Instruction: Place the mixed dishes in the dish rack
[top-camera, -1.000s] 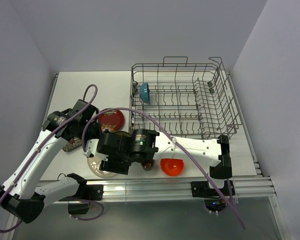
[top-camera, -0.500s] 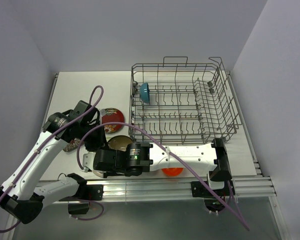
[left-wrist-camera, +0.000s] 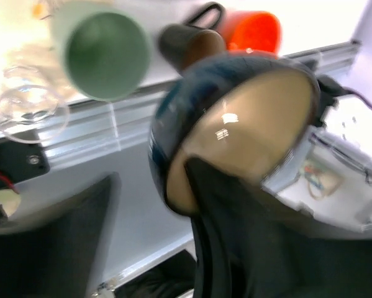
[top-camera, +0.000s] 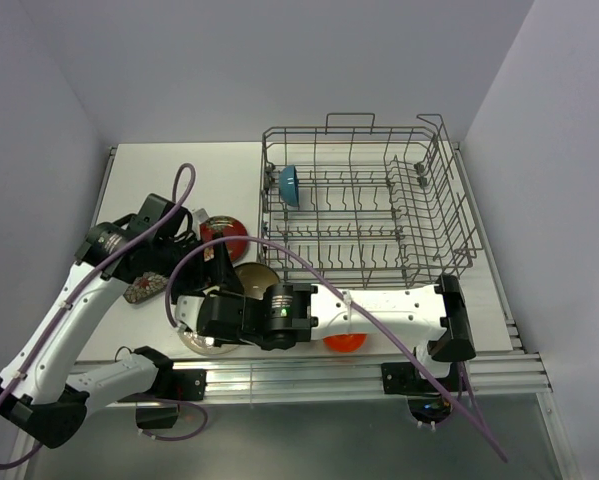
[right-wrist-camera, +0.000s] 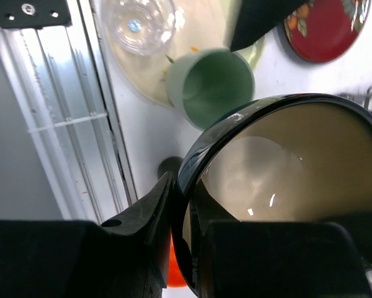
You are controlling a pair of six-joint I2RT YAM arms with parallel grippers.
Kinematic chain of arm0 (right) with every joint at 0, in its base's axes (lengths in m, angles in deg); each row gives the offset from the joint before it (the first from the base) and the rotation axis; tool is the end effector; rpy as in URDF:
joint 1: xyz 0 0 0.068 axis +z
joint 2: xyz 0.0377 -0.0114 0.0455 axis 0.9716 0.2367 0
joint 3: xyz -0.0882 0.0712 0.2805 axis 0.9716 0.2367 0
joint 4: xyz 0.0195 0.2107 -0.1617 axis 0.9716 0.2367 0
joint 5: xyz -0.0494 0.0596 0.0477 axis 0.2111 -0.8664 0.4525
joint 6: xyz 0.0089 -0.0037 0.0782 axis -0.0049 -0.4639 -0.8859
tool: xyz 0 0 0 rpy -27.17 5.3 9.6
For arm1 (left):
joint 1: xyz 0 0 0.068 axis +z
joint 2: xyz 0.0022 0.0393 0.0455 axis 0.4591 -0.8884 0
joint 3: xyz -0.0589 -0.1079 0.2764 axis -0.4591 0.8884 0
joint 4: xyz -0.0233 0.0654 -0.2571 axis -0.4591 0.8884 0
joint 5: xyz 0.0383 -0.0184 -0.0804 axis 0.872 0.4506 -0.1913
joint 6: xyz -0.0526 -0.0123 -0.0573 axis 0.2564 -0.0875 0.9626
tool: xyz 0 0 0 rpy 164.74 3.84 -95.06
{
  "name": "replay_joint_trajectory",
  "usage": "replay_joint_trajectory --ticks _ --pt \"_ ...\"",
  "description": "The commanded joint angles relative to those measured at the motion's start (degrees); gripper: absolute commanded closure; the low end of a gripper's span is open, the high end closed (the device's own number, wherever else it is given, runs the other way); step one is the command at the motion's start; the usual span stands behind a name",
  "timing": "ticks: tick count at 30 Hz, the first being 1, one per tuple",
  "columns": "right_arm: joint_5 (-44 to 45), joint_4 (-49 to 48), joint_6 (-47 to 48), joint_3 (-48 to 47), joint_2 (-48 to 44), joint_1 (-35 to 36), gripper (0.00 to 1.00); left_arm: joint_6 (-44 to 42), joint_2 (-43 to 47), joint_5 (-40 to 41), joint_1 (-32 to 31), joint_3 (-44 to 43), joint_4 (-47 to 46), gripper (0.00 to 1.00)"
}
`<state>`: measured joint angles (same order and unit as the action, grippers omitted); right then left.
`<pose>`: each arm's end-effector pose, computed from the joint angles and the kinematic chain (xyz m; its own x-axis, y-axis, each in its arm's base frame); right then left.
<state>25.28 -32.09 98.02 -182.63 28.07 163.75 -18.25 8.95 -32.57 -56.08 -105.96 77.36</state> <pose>0.0394 0.3976 0.3484 0.1142 -0.8570 -0.5026 -0.9321 0.0825 -0.3526 0.1344 -0.1018 0.3649 -0.9794 -0.1594 -0.1241 -0.0686 0.8401 -0.5381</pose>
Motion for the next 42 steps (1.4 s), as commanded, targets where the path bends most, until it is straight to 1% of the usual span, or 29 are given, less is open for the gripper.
replay_joint_trajectory --ticks 1,5,7,8,10,11,12,13,14,15,17,18,19,21,22,24,25,26,27,28,30,31,33,34,35,37,42 --pt "5.39 -5.4 -1.35 0.18 -5.52 -0.86 1.0 5.25 1.58 -6.12 0.1 -2.93 -1.75 0.02" --pt "4.42 -4.87 -1.0 -0.61 -6.49 -1.04 1.0 7.36 2.54 -3.23 0.1 -3.72 -2.55 0.01" --pt "3.45 -4.96 -1.78 -1.04 -7.1 -1.66 1.0 9.82 2.72 1.94 0.1 -5.91 -2.9 0.01" --pt "2.49 -5.05 -2.48 -1.31 -7.45 -3.4 1.0 10.79 2.9 3.96 0.01 -6.96 -3.86 0.01" --pt "-2.77 -8.1 -4.85 -0.27 -10.43 -6.39 1.0 13.59 3.6 9.14 0.1 -9.08 -5.53 0.01" --pt "-8.27 -10.13 -5.99 0.7 -13.66 -10.67 1.0 14.65 3.95 10.21 0.01 -9.26 -8.41 0.01" --pt "-11.89 -12.32 -7.22 2.02 -15.52 -13.58 1.0 15.88 4.39 10.57 0.01 -8.39 -10.52 0.01" --pt "-15.59 -17.22 -9.76 4.73 -17.28 -16.66 1.0 18.24 4.91 9.88 0.01 -7.51 -12.98 0.01" --pt "-18.93 -19.62 -12.22 6.06 -20.43 -19.82 1.0 19.49 6.31 9.09 0.01 -6.11 -15.7 0.01" --pt "-26.27 -21.64 -13.81 7.12 -21.59 -26.55 1.0 20.8 7.02 8.21 0.01 -3.22 -21.47 0.01" --pt "-33.17 -28.41 -19.34 10.1 -24.49 -33.18 1.0 24.23 8.78 6.28 0.01 -0.48 -26.69 0.01" --pt "-40.51 -30.69 -21.36 12.29 -25.12 -39.91 1.0 25.38 9.05 5.75 0.01 1.53 -30.72 0.01" --pt "-43.72 -36.02 -25.91 13.27 -25.64 -42.85 1.0 25.56 9.05 5.22 0.01 2.25 -32.07 0.01" --pt "-49.08 -41.67 -30.68 16.68 -26.09 -48.48 1.0 25.39 8.61 4.16 0.01 2.78 -33.57 0.01" --pt "-54.33 -48.14 -36.27 17.84 -25.83 -53.38 1.0 24.78 8.17 3.99 0.01 2.78 -34.1 0.01" --pt "-59.37 -55.64 -42.71 21.17 -24.25 -57.97 1.0 23.81 8.0 4.42 0.01 2.26 -34.28 0.01" --pt "-61.13 -63.25 -49.18 22.06 -23.2 -61.65 1.0 22.85 7.65 4.77 0.01 2.08 -34.28 0.01" --pt "-64.37 -67.32 -52.9 23.11 -21.01 -63.34 1.0 22.49 7.56 5.12 0.01 1.82 -33.75 0.01" --pt "-65.79 -71.63 -56.33 25.12 -19.86 -64.84 1.0 21.96 7.38 5.21 0.01 1.47 -33.66 0.01" --pt "-66.68 -80.46 -63.07 26.01 -18.54 -66.16 1.0 20.83 6.94 5.04 0.01 1.38 -33.84 0.01" --pt "-68.7 -88.51 -69.0 27.51 -14.33 -69.15 1.0 19.51 6.94 4.69 0.01 2.25 -35.24 0.01" --pt "-69.23 -95.42 -74.33 27.78 -12.66 -69.94 1.0 19.24 6.94 4.25 0.1 2.6 -35.68 0.01" --pt "-69.94 -103.28 -80.33 28.48 -8.09 -72.23 1.0 19.15 6.77 3.9 0.01 3.65 -36.73 0.01" --pt "-70.03 -110.71 -86.02 28.48 -6.51 -72.76 1.0 19.23 6.59 3.55 0.1 4.1 -37.35 0.01" --pt "-70.29 -113.83 -88.51 28.22 -3.53 -73.81 1.0 19.41 6.59 2.94 0.01 5.41 -38.22 0.01" --pt "-70.2 -117.79 -92.2 27.08 -1.05 -74.78 1.0 20.11 6.5 1.97 0.01 6.56 -40.6 0.01" --pt "-70.11 -120.97 -94.24 25.32 4.67 -77.59 1.0 21.17 5.62 0.65 0.01 9.19 -43.5 0.01"
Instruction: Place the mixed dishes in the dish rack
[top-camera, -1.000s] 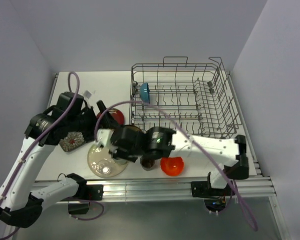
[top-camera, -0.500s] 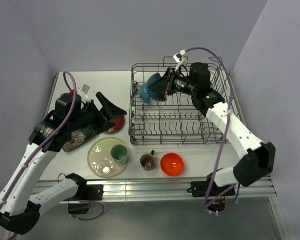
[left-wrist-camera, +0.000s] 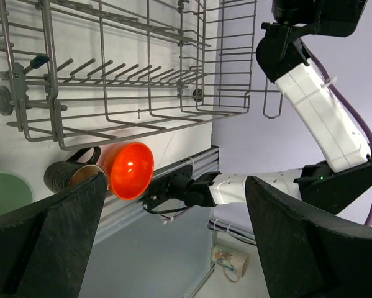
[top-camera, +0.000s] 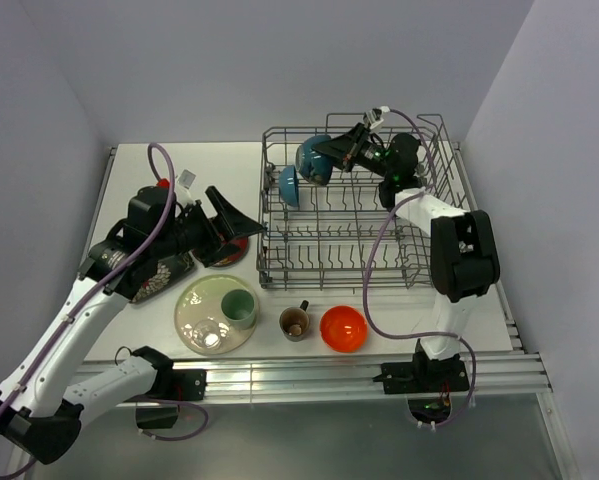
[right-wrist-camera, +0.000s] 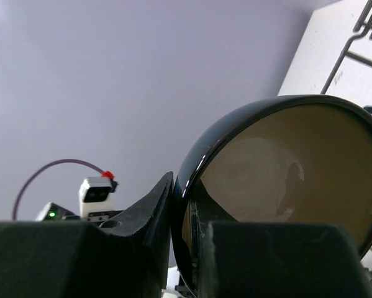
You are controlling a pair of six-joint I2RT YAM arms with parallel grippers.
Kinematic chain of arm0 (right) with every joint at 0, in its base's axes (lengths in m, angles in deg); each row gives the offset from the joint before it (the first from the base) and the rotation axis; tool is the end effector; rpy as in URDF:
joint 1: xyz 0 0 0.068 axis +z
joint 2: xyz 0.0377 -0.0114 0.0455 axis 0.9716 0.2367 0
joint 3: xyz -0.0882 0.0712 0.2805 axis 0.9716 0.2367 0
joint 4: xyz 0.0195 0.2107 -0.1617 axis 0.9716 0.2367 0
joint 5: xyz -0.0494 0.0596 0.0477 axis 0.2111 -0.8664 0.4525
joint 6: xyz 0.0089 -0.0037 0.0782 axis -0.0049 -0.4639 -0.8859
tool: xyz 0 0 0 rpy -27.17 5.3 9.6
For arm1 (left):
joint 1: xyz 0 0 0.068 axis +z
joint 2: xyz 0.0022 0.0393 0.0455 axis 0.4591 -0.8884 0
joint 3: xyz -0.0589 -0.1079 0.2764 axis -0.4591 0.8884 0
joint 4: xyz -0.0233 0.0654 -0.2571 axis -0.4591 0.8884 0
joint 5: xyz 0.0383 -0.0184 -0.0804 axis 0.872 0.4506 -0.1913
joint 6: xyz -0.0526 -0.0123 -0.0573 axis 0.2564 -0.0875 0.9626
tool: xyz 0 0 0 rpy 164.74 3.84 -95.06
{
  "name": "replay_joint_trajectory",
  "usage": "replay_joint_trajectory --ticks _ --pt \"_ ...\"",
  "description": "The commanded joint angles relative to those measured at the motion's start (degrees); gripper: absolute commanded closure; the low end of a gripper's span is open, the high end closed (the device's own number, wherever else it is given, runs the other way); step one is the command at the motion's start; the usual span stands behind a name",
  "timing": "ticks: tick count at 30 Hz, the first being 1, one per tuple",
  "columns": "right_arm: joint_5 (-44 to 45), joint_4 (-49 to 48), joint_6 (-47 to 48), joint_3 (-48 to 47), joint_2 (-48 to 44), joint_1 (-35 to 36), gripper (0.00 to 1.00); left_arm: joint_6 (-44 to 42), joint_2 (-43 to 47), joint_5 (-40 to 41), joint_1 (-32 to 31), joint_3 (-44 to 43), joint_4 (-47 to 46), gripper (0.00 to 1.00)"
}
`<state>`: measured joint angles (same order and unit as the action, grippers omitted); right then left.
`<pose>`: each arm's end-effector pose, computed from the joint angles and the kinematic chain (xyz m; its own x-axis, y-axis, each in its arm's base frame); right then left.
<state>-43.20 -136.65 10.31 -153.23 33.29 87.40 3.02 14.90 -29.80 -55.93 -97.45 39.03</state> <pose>0.4347 0.1379 0.3322 -0.7897 0.4899 -0.3692 -0.3951 0.0542 0.9170 0.1714 -0.1180 0.3966 -0.8103 -0.5138 -0.2817 -0.0348 0.5221 -0.8522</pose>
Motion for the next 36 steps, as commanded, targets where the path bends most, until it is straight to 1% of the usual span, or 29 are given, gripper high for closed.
replay_joint_trajectory --ticks 1,6,11,17,28,36 --pt "-2.07 -16.94 -6.97 -4.34 0.93 -1.51 1.0 -0.1 -0.67 -2.3 -0.14 0.78 -5.95 0.01" --pt "-0.94 -23.52 -11.88 -3.91 4.89 -3.62 1.0 0.25 -3.13 -3.27 -0.05 0.43 -7.19 0.01" --pt "1.26 -25.73 -12.69 -2.15 7.53 -3.88 1.0 1.31 -4.8 -3.89 -0.14 0.08 -9.12 0.01" --pt "4.42 -28.63 -14.0 -0.21 9.64 -4.06 1.0 0.78 -6.39 -3.98 -0.05 -1.32 -8.51 0.01" --pt "8.03 -28.46 -11.02 5.06 10.7 -4.15 1.0 0.52 -6.65 -4.32 -0.14 -2.12 -7.28 0.01" --pt "9.7 -27.76 -9.26 4.8 12.9 -4.24 1.0 -0.8 -6.83 -4.5 0.04 -3.52 -4.99 0.01"
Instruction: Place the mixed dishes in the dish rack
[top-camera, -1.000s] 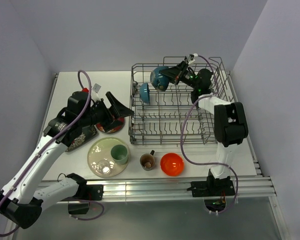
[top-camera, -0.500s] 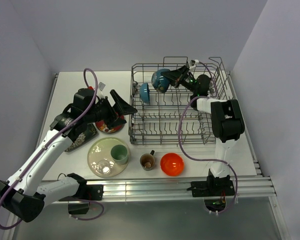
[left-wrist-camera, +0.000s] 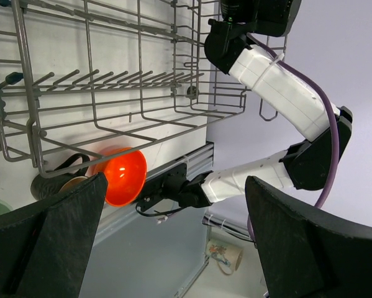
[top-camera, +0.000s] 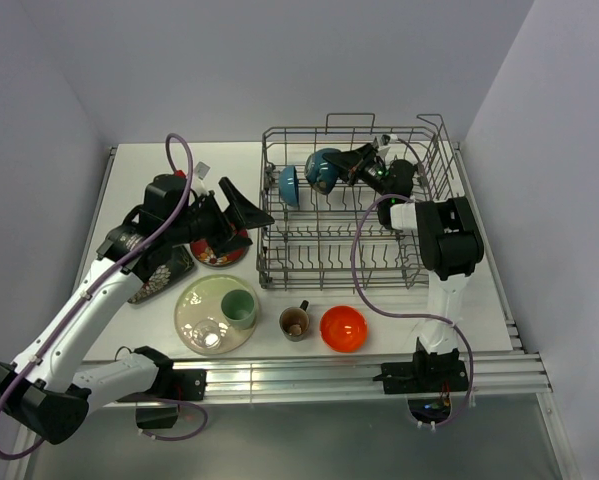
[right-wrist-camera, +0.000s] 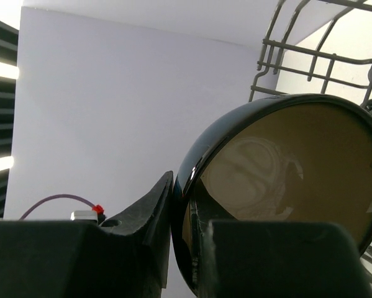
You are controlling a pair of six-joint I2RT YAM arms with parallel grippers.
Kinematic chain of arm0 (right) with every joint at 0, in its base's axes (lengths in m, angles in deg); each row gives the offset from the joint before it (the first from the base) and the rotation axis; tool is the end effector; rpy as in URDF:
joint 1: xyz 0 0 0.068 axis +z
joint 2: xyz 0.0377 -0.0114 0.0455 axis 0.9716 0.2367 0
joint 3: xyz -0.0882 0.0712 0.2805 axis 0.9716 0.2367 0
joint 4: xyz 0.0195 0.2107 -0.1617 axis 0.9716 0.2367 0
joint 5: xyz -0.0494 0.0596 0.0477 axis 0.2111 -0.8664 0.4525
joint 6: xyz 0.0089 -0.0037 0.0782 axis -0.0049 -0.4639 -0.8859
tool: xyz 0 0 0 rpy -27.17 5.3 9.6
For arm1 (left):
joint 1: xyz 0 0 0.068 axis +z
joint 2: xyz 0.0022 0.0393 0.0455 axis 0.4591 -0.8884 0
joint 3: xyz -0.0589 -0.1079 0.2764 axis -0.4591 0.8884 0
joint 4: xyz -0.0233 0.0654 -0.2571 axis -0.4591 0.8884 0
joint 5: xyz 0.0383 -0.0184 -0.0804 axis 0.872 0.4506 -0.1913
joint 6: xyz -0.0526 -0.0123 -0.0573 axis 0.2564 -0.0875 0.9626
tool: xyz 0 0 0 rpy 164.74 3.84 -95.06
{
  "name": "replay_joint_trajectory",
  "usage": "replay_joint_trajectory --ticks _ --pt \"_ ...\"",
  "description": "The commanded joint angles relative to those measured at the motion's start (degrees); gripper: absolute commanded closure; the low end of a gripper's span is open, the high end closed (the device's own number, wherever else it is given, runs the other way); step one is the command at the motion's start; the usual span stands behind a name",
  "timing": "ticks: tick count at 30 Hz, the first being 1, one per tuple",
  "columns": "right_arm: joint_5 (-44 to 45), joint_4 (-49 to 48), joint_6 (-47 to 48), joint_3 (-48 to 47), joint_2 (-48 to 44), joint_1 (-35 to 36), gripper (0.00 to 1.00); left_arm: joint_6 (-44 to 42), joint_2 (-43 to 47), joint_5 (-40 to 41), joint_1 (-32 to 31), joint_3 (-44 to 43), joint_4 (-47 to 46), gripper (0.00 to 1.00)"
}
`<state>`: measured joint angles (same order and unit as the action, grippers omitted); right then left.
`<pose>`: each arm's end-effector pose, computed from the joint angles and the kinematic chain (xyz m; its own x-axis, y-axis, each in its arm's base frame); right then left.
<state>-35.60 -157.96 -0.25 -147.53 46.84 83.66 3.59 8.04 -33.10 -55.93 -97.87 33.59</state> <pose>0.4688 0.1063 0.2377 -0.7317 0.6527 -0.1966 -0.2786 -0.0232 0.9601 0.2032 -0.1394 0.3867 -0.8427 -0.4810 -0.2420 -0.0413 0.5057 -0.8617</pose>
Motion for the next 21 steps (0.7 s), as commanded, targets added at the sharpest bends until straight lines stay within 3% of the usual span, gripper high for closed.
replay_joint_trajectory --ticks 1,6,11,19,21 --pt "2.36 -5.92 1.91 -1.17 -0.48 -0.5 1.0 -1.54 -0.05 -1.29 0.21 -3.28 0.8 0.01" --pt "3.24 -3.02 3.23 -0.38 -0.57 -0.76 0.98 -2.25 -0.32 -2.17 0.65 -3.81 1.24 0.01" --pt "3.94 0.49 5.42 1.29 -1.88 -1.11 0.64 -2.78 -0.05 -2.7 1.26 -3.81 1.94 0.01" --pt "3.06 2.51 6.83 2.52 -3.12 -1.73 0.31 -2.34 0.21 -4.54 2.06 -2.58 0.8 0.01" --pt "2.71 3.05 7.01 2.35 -3.29 -1.73 0.29 -2.08 0.21 -4.72 2.14 -2.23 0.37 0.01"
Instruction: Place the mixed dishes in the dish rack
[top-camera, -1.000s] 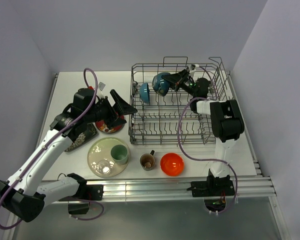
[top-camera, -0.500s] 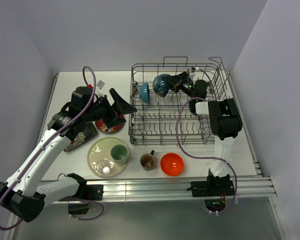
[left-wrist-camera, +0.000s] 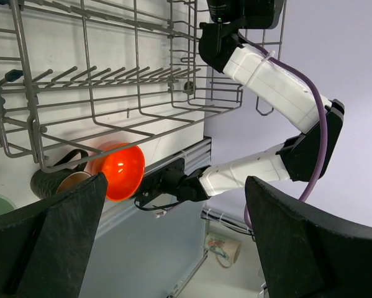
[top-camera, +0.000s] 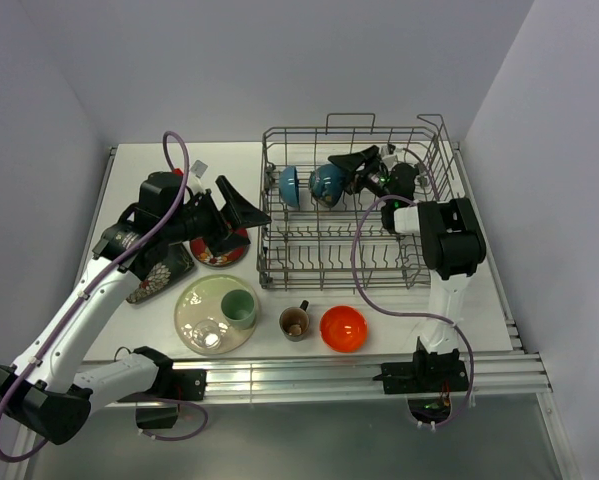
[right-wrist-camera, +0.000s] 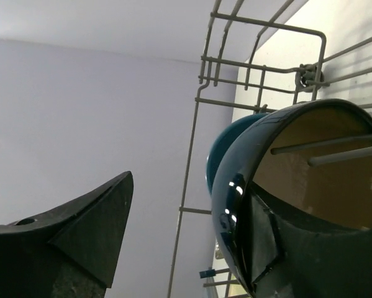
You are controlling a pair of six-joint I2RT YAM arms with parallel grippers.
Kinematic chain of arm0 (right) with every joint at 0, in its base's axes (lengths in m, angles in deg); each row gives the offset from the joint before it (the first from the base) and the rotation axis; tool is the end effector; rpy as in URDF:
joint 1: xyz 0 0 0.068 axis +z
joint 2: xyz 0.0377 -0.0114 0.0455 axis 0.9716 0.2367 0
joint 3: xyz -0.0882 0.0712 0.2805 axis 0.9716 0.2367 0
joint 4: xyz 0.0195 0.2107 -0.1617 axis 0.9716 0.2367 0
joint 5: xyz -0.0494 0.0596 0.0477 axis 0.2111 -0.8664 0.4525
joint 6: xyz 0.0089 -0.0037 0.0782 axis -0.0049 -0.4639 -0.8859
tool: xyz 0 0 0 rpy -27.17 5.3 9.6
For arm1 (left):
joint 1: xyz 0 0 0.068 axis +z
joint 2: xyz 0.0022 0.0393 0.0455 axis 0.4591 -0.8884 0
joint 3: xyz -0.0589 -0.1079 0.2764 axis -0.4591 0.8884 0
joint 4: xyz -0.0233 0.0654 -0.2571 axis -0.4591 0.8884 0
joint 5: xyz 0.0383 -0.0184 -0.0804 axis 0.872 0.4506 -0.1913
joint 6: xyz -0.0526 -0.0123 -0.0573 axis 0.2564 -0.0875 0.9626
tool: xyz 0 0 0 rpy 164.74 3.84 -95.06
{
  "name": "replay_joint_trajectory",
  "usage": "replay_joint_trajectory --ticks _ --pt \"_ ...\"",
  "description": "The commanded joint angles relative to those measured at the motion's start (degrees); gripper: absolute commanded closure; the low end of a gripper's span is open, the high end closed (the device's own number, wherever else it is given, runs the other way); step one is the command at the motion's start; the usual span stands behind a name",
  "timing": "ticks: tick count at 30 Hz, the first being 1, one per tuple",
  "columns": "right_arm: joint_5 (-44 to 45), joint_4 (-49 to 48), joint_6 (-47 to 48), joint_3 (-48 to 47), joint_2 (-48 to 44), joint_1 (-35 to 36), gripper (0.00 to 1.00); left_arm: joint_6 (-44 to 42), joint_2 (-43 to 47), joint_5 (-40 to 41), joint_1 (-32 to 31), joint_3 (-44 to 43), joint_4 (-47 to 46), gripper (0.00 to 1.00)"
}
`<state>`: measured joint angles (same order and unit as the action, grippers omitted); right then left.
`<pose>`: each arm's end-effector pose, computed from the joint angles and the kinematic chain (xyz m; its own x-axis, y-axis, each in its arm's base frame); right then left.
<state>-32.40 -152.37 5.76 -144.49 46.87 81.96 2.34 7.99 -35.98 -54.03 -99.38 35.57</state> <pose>0.4691 0.0892 0.2093 -0.6782 0.7083 -0.1959 -0.2037 0.0749 0.9762 0.2030 -0.1338 0.3926 -0.8532 -0.4650 -0.2362 -0.0340 0.5015 -0.8645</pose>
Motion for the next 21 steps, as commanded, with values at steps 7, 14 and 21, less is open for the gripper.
replay_joint_trajectory --ticks 7,14,21 --pt "-1.8 12.33 9.51 -3.76 -6.21 -0.02 0.26 -0.13 1.04 -2.01 0.24 0.25 -2.07 0.01" --pt "-0.23 48.58 32.71 -20.79 -7.71 2.61 0.26 0.23 1.66 -1.66 0.24 0.95 -1.71 0.01" --pt "5.74 70.9 46.24 -32.57 -5.16 6.12 0.25 0.93 1.75 -1.92 0.16 1.3 -2.24 0.01"
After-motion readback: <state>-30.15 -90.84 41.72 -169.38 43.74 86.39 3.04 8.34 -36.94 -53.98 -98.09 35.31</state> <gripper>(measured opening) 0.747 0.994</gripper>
